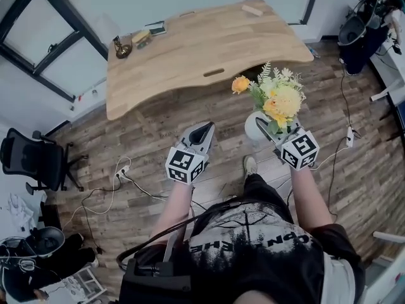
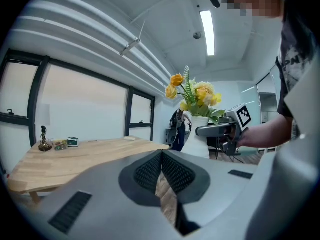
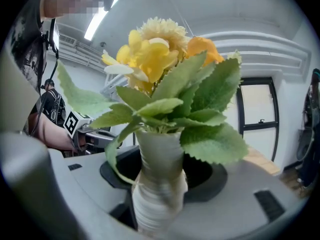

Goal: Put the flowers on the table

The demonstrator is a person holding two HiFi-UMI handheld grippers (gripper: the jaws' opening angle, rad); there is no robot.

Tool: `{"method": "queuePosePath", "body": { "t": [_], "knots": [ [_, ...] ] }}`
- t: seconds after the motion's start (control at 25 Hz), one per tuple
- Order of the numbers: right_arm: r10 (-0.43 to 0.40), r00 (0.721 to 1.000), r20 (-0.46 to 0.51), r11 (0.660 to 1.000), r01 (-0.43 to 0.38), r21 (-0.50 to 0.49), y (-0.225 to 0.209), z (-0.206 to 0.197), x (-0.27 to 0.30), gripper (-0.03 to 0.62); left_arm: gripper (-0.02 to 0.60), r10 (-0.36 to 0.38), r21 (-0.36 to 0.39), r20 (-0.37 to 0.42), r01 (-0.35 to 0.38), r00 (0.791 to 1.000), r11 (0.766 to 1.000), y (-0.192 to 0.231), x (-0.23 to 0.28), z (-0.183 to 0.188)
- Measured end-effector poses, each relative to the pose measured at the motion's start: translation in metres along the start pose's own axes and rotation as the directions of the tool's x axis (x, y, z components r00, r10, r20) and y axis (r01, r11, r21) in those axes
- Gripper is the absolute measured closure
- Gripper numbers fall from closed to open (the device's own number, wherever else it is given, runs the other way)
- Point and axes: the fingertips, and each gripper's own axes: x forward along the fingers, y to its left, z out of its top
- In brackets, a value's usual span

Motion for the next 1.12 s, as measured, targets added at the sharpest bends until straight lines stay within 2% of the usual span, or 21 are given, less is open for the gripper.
{"method": "queuePosePath", "body": {
  "t": [0.16,0.56,1.12],
  "knots": [
    [0.022,1.0,0.007,1.0,-0.022,-0.002,-0.026,-0.001,0.021,0.341,0.568,0.009,0.008,-0.009,-0.009,1.0,1.0,0.013,0.03,0.005],
    [0.068,0.998,-0.005,0.997,-0.068,0.022,-0.124,0.004,0.072,0.341,0.568,0.045,0.01,-0.047,-0.044,0.998,0.999,0.049,0.127,0.029],
    [0.16,0.987,-0.006,0.987,-0.16,0.028,-0.227,0.007,0.125,0.341,0.568,0.112,0.0,-0.056,-0.112,0.992,0.994,0.078,0.233,0.048]
  ]
}}
